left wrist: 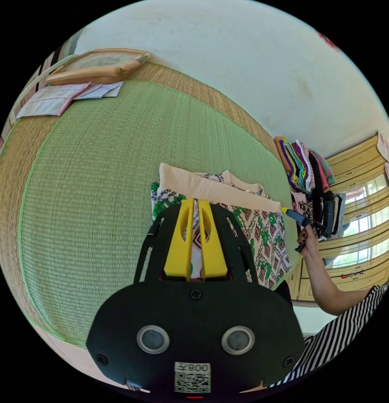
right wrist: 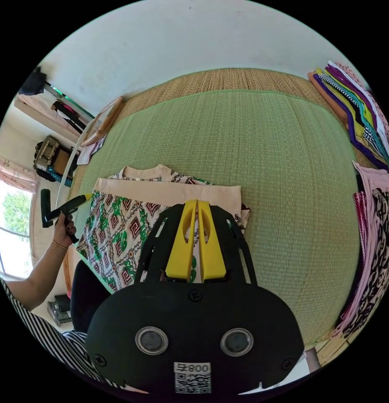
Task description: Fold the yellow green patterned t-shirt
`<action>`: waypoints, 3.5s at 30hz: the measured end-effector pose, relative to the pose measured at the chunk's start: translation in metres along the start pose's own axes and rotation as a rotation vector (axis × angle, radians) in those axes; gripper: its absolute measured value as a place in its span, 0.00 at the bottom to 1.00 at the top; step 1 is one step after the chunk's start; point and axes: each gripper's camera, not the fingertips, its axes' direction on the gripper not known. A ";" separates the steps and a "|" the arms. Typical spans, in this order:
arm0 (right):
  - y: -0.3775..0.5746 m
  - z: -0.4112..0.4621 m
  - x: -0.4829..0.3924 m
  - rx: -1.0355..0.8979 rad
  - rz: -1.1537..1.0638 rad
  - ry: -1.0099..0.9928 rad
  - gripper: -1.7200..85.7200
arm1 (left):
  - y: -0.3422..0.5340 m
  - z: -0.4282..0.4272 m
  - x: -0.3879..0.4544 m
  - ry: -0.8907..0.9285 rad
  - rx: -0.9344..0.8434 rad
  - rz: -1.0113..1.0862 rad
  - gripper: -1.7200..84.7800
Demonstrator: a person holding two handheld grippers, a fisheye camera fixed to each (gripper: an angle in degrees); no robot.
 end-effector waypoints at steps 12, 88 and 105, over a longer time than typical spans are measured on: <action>0.133 -0.069 0.043 -0.066 0.057 -0.216 0.02 | 0.139 -0.080 -0.057 -0.006 -0.096 -0.119 0.04; 0.263 -0.244 0.098 -0.040 0.192 -0.434 0.03 | 0.334 0.500 0.100 0.233 -0.330 0.755 0.09; 0.226 -0.251 0.135 -0.038 0.223 -0.485 0.05 | 0.410 0.709 0.114 0.010 -0.359 0.909 0.03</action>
